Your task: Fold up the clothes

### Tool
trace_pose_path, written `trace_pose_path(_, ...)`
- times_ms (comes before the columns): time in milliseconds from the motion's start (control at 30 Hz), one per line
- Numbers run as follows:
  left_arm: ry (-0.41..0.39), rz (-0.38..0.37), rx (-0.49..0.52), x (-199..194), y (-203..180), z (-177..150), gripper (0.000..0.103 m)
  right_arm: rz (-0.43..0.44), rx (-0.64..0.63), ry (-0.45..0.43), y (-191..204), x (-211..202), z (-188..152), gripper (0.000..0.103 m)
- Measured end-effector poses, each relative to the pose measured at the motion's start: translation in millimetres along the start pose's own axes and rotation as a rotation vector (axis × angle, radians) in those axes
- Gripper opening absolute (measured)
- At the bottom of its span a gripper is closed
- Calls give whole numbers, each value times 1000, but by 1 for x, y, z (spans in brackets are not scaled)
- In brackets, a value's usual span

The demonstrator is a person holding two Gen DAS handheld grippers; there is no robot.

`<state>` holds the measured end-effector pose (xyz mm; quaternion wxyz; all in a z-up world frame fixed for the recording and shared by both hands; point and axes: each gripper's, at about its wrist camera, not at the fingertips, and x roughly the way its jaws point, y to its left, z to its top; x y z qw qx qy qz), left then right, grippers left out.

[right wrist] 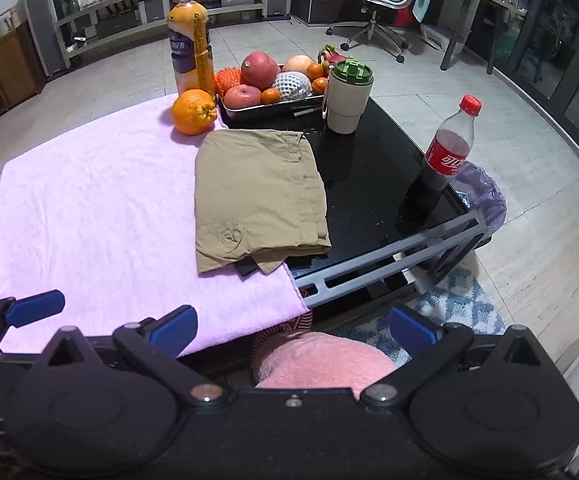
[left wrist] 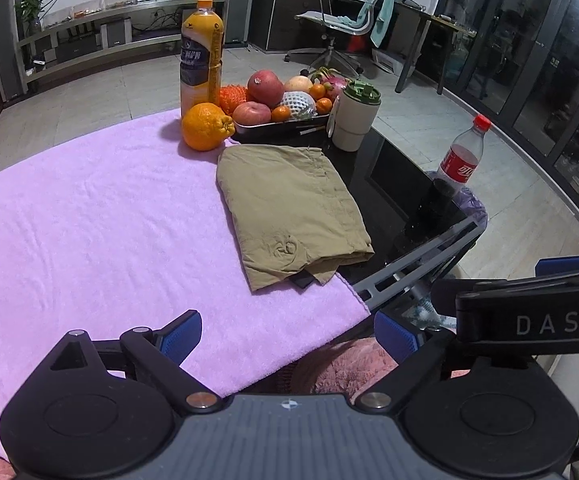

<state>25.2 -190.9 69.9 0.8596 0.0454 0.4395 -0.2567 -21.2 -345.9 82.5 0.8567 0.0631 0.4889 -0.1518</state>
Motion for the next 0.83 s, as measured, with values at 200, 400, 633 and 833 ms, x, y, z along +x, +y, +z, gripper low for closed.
trace_pose_path(200,29,-21,-21,8,4,-2,94,-3,10,15,1,8,-3,103)
trace_pose_path(400,34,-16,-18,13,3,-2,95,-7,12,16,-1,12,-4,103)
trace_pose_path(633,48,-21,-25,19,3,-3,98,-14,20,21,-2,16,-6,103)
trace_pose_path(833,17,-1,-7,18,1,-5,98,-20,22,16,-3,17,-8,103)
